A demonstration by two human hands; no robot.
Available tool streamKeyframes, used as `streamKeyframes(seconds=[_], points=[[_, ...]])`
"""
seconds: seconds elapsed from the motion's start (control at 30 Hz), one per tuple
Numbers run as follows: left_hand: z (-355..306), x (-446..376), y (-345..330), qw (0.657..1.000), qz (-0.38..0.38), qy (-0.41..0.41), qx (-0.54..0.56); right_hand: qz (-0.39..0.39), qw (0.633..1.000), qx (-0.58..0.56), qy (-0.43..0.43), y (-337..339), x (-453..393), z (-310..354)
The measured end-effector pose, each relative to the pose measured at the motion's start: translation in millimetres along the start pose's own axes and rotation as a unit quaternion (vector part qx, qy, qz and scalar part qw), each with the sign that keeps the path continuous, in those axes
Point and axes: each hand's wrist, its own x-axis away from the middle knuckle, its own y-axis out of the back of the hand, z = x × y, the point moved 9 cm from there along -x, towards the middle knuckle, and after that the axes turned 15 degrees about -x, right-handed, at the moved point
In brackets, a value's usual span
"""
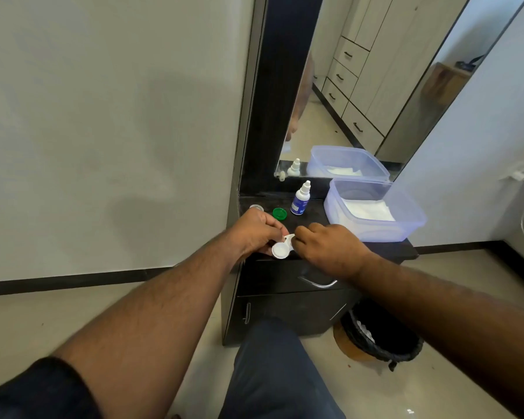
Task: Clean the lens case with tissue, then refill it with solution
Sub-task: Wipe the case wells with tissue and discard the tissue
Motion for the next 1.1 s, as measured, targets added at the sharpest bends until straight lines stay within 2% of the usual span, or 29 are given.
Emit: streamKeyframes(seconds=[0.07,0.1,0.17,0.23,0.27,0.3,0.33,0.4,0.43,0.47,0.5,0.53,0.57,0.6,0.63,0.67,0.7,0.73,0.77,0.8,0.83,0.9,0.93,0.97,1.1], points=[[-1,1,1,1.000,-0.019,-0.011,-0.013,0.011,0.992,-0.080,-0.101,-5,-1,-8],[-1,1,1,0.999,-0.030,-0.016,-0.019,0.018,0.976,-0.139,-0.167,-11,0,-16],[0,2,1,0.999,-0.045,-0.020,-0.022,0.002,0.907,-0.292,-0.302,-25,7,-31],[1,4,1,0.998,-0.056,-0.027,-0.015,-0.075,0.815,-0.432,-0.380,-33,16,-41],[1,5,2,0.998,-0.060,-0.035,-0.010,-0.118,0.752,-0.503,-0.410,-36,21,-43],[2,4,2,0.997,-0.063,-0.045,-0.006,-0.160,0.666,-0.581,-0.439,-42,28,-42],[1,4,3,0.996,-0.065,-0.055,-0.002,-0.198,0.555,-0.660,-0.465,-49,34,-38],[0,4,3,0.995,-0.069,-0.066,-0.005,-0.233,0.300,-0.788,-0.484,-63,38,-15],[0,5,2,0.995,-0.070,-0.068,-0.009,-0.244,0.203,-0.825,-0.467,-66,37,-4],[-1,6,3,0.995,-0.070,-0.069,-0.010,-0.266,0.130,-0.846,-0.443,-68,36,3],[0,7,3,0.995,-0.070,-0.069,-0.011,-0.297,0.074,-0.854,-0.422,-71,38,7],[0,8,3,0.995,-0.069,-0.070,-0.013,-0.327,0.031,-0.853,-0.406,-72,41,9],[-1,8,3,0.995,-0.067,-0.070,-0.015,-0.351,0.007,-0.846,-0.400,-71,46,10],[0,9,4,0.995,-0.066,-0.069,-0.018,-0.370,0.010,-0.837,-0.403,-69,51,9],[0,9,4,0.995,-0.068,-0.068,-0.021,-0.388,0.044,-0.824,-0.411,-65,57,4],[0,9,5,0.995,-0.072,-0.066,-0.026,-0.402,0.113,-0.802,-0.427,-60,64,-3],[-1,10,5,0.995,-0.076,-0.064,-0.034,-0.412,0.220,-0.763,-0.448,-52,72,-13],[-1,10,6,0.994,-0.077,-0.062,-0.041,-0.417,0.352,-0.702,-0.457,-38,77,-25],[-3,11,6,0.994,-0.077,-0.061,-0.044,-0.410,0.485,-0.631,-0.447,-23,75,-32],[-4,12,6,0.994,-0.077,-0.062,-0.044,-0.388,0.595,-0.564,-0.422,-12,69,-35],[-5,13,6,0.994,-0.078,-0.062,-0.042,-0.357,0.681,-0.503,-0.395,-6,60,-34],[-6,15,6,0.994,-0.081,-0.063,-0.039,-0.282,0.807,-0.399,-0.333,-5,40,-27],[-6,15,7,0.994,-0.081,-0.064,-0.037,-0.251,0.844,-0.361,-0.306,-7,33,-23],[-6,16,6,0.994,-0.080,-0.066,-0.035,-0.233,0.865,-0.339,-0.286,-8,29,-20],[-4,15,6,0.995,-0.069,-0.067,-0.027,-0.219,0.887,-0.308,-0.265,-10,27,-16]])
